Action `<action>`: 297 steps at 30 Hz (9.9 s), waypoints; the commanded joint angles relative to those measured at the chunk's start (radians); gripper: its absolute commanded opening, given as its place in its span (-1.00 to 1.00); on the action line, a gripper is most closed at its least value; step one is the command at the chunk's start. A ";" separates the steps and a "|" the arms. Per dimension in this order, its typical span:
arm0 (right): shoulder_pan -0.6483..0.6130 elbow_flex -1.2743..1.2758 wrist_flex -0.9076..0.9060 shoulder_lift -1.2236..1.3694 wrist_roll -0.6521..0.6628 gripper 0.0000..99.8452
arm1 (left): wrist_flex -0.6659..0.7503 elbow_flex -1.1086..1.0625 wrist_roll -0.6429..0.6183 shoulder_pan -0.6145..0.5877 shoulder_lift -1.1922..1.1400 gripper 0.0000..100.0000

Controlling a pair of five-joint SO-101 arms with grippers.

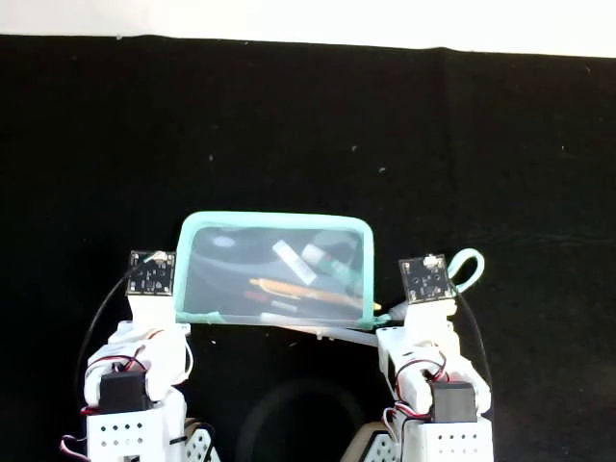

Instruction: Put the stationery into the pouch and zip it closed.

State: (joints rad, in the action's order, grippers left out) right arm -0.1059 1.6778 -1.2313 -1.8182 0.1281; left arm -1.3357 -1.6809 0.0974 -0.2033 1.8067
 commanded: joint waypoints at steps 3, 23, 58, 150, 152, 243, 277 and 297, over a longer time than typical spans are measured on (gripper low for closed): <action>0.005 0.125 -0.013 -0.013 -0.003 -0.98 | -0.008 -0.016 0.008 0.012 0.004 -0.94; 0.005 0.125 -0.013 -0.013 -0.003 -0.98 | -0.008 -0.016 0.008 0.012 0.004 -0.94; 0.001 0.125 -0.004 -0.013 -0.006 -0.98 | 0.178 -0.016 0.006 0.013 0.005 -0.94; 0.007 -1.374 -0.372 1.185 0.133 -0.68 | -0.172 0.940 0.371 0.031 -0.631 -0.69; 0.021 -1.374 -0.372 1.185 0.133 -0.68 | -0.189 0.958 0.370 0.088 -0.710 -0.69; 0.360 -1.239 0.314 2.081 -0.120 -0.99 | -0.032 0.955 0.204 0.170 -1.067 -0.55; 0.108 -1.484 0.116 0.911 -0.129 -0.99 | 0.103 1.070 0.029 0.265 -1.069 -0.55; -0.237 -2.531 -0.314 1.468 -0.233 -0.99 | 0.103 1.283 0.002 0.259 -1.067 -0.55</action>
State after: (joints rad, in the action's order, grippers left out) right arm -0.2823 -0.7066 -1.5106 -0.4097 -0.0974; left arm -1.2451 -0.4549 0.1097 0.0468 0.7388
